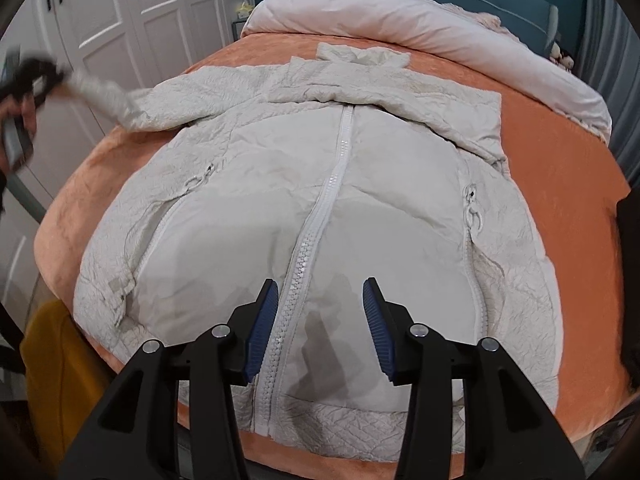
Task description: Fold large clothes
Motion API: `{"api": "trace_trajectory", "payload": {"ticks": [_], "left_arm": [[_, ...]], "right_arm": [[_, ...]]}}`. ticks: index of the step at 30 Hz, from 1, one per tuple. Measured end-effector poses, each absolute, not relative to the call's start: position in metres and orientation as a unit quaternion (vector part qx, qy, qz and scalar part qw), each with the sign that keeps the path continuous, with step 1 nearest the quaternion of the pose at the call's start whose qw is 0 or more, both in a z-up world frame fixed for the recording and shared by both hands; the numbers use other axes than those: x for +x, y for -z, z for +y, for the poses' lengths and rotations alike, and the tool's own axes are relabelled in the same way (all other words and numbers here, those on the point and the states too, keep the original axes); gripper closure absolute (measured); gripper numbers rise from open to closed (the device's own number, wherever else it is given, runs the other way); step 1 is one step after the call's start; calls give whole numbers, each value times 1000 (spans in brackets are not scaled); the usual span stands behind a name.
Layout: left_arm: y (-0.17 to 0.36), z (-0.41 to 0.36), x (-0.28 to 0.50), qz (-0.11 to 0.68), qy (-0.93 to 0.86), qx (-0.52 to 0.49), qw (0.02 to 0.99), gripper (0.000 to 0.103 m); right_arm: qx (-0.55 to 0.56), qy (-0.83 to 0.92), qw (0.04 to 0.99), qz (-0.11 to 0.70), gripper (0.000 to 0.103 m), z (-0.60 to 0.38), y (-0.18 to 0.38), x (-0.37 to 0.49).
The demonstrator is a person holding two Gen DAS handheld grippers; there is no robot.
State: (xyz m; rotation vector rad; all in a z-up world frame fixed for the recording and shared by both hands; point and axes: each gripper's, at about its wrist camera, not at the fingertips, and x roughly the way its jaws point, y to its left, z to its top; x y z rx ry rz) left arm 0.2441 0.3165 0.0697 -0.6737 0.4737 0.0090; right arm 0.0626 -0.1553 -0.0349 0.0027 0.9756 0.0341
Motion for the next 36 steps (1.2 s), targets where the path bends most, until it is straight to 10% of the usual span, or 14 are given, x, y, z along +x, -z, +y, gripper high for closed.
{"api": "trace_trajectory", "payload": {"ticks": [8,16,24,29,31,36], "left_arm": [[-171,64,276,229,218,-194,929,103],[-10,-165,289,462,243,-67,850,96],[35,-112,234,486,259,-111,827,94],[41,-64,235,485,248,-117,830,83],[58,-65,242,511,232,-105,821,66],[63,-82,208,510,259,-84,816,63]], "right_arm": [[56,3,887,459,60,-196,33,53],[101,62,883,454,60,-268,36,28],[140,96,882,439,54,-329,37,37],[219,45,887,404,32,-338,26,79],[254,10,882,396,31,-332,18,106],[260,-17,887,382,29,-312,-5,140]]}}
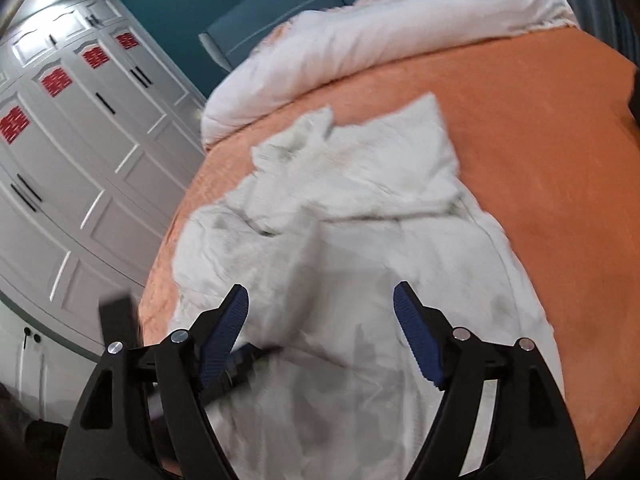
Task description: Fold large clothes
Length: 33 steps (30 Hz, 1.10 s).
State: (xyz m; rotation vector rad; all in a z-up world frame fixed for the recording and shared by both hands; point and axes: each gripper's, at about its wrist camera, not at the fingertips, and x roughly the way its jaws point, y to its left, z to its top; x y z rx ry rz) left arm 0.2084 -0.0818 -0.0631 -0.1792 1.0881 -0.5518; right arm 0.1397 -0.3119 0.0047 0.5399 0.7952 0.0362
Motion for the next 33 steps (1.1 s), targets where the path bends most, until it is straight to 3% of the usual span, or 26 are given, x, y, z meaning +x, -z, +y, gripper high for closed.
{"api": "trace_trajectory", "payload": {"ticks": [3,9,10,11,12,13,14,20,24,26,29,33], "left_arm": [[53,-69,180,483,283,-89,824,49],[43,10,181,467,207,-153,846,47],[41,24,186,462,189,-158,852,47],[39,35,191,456,173,-159,858,47],[36,48,198,448,155,-160,866,47],[33,57,204,443,145,-161,870,47],[27,64,211,435,138,-163,875,47],[-11,88,252,377,112,-157,906,47],[-39,85,285,349,122,-162,915,47],[-40,75,305,343,127,-161,917,47],[-29,54,338,350,112,-140,920,47],[24,28,382,394,83,-105,909,47]], "right_arm": [[256,-29,880,399,24,-301,0,149],[264,-32,844,465,24,-281,41,183],[251,-20,843,475,29,-275,48,192],[228,-6,844,485,50,-269,52,200],[210,0,846,490,61,-264,54,206],[199,-4,847,493,81,-260,51,214],[191,-13,852,488,90,-256,42,223],[107,-83,932,338,94,-240,-75,250],[108,-127,948,270,94,-254,-115,264],[100,-114,948,280,94,-264,-105,279],[143,-71,925,345,94,-297,-42,315],[184,-19,894,409,93,-331,38,334]]}}
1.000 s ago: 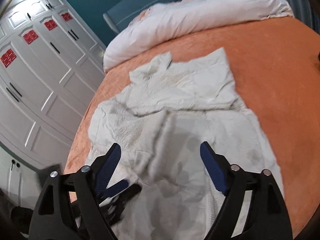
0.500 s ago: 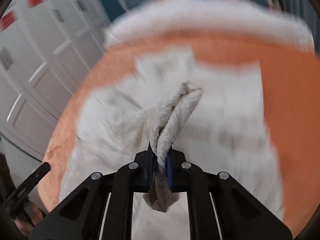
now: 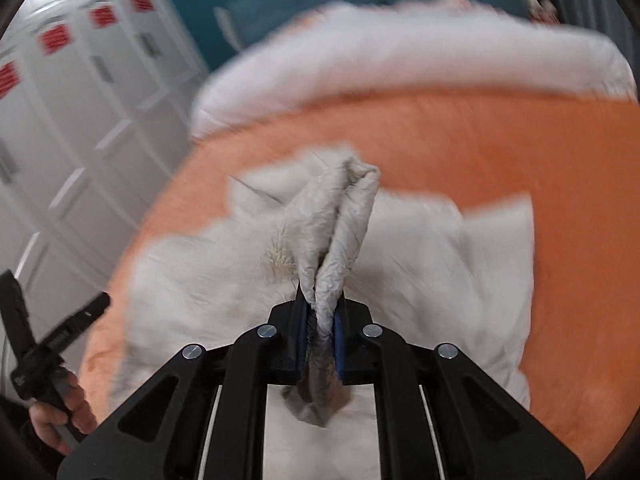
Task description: Fold large clothes
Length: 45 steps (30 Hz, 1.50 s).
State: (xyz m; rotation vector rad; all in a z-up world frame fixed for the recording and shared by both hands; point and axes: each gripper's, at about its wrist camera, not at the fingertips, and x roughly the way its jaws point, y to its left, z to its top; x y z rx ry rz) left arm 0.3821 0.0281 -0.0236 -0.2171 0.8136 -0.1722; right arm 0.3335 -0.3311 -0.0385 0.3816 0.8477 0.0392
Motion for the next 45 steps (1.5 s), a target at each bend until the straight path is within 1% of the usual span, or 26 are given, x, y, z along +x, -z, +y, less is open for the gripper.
{"api": "trace_trajectory", "payload": {"ticks": [1,3,4,5,7,10,12,13,14,16,18,19,20,21,23,24,26,27,28,29,33,38,42,43,44,45], "left_arm": [[38,24,390,410,76,-96,904,47],[65,21,400,432,66,-88,895,46],[75,21,402,438,63,-86,892,43],[86,23,402,441,64,-87,891,42],[103,26,402,439,69,-85,892,41],[111,29,401,440,72,-90,891,41],[107,31,397,439,67,-90,892,42],[101,32,394,438,62,-90,892,48],[93,34,390,434,64,-98,893,49],[66,35,375,403,85,-133,902,48],[36,30,367,365,96,-139,915,44],[25,24,369,357,100,-134,919,36],[18,17,376,352,104,-127,921,34],[14,9,386,351,110,-118,922,33],[23,-2,414,364,105,-95,921,33],[30,-4,424,372,96,-84,920,33],[48,-7,443,383,77,-52,919,33],[60,-6,452,385,66,-33,920,30],[67,-2,455,388,70,-32,919,28],[75,2,460,391,78,-36,916,28],[112,6,458,379,100,-38,919,27],[130,14,466,384,106,-83,913,27],[123,8,465,389,97,-62,914,27],[117,7,462,394,93,-53,913,28],[107,7,458,399,87,-50,911,31],[90,8,450,398,96,-59,910,34]], "right_arm": [[195,-12,887,420,92,-339,55,334],[223,1,869,442,84,-353,95,332],[231,3,865,444,76,-356,108,329],[251,-6,864,437,77,-360,117,325],[282,-13,860,426,76,-367,116,322],[270,25,872,407,74,-367,89,309],[231,56,904,354,74,-359,56,290],[209,46,919,332,74,-349,38,286],[186,27,928,321,74,-335,22,287],[145,-9,936,320,74,-309,7,297],[101,-52,937,331,75,-268,5,319],[88,-61,936,335,76,-257,7,325],[67,-73,934,343,77,-241,13,337],[42,-84,930,355,77,-224,21,348],[16,-83,923,376,82,-211,42,366],[16,-76,921,381,83,-215,48,373],[28,-48,920,387,84,-233,58,380],[42,-31,919,390,85,-250,65,385],[61,-17,917,394,92,-269,72,386],[77,-8,913,400,102,-286,80,385],[177,-33,895,407,103,-331,114,379],[155,-28,897,413,103,-322,125,390],[162,-28,888,430,103,-325,116,392],[155,-17,887,434,103,-323,108,392],[147,-8,890,432,98,-321,98,390],[138,-11,898,418,97,-317,80,387]]}}
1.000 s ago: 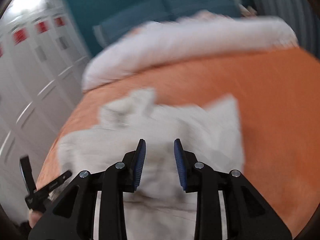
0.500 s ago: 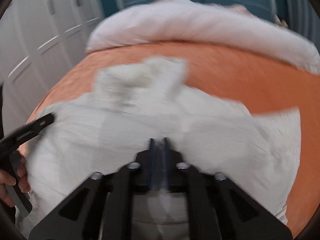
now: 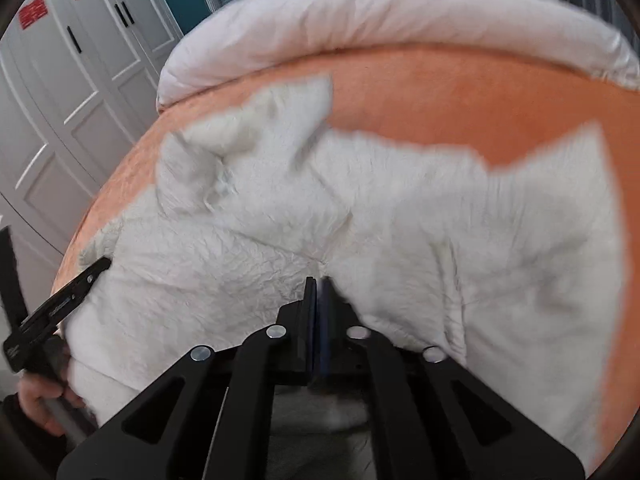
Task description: Fold large clothes
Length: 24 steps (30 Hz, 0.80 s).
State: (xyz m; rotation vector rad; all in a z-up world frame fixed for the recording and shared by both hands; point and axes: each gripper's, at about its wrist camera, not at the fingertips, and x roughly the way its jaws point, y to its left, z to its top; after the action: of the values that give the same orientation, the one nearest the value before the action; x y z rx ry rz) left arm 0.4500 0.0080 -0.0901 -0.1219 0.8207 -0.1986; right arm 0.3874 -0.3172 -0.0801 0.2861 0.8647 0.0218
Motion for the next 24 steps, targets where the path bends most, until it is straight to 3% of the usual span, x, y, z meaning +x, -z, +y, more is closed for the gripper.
{"api": "trace_trajectory", "payload": {"ticks": [3,6,13,16,22,24], "left_arm": [[43,0,439,351,142,-68,923,31],[28,-25,462,365,159,-68,915,31],[106,-64,529,437,107,-6,893,28],[122,-51,530,408,124,-42,903,26],[128,-45,527,389,125,-59,911,26],[116,-35,518,382,115,-75,914,32]], "right_arm": [[120,-36,917,378,97,-307,39,398],[126,-50,904,406,98,-301,37,442],[51,-21,869,491,103,-290,102,524],[142,-11,870,473,103,-317,133,525],[111,20,887,448,103,-303,127,514],[77,30,907,413,100,-290,97,497]]}}
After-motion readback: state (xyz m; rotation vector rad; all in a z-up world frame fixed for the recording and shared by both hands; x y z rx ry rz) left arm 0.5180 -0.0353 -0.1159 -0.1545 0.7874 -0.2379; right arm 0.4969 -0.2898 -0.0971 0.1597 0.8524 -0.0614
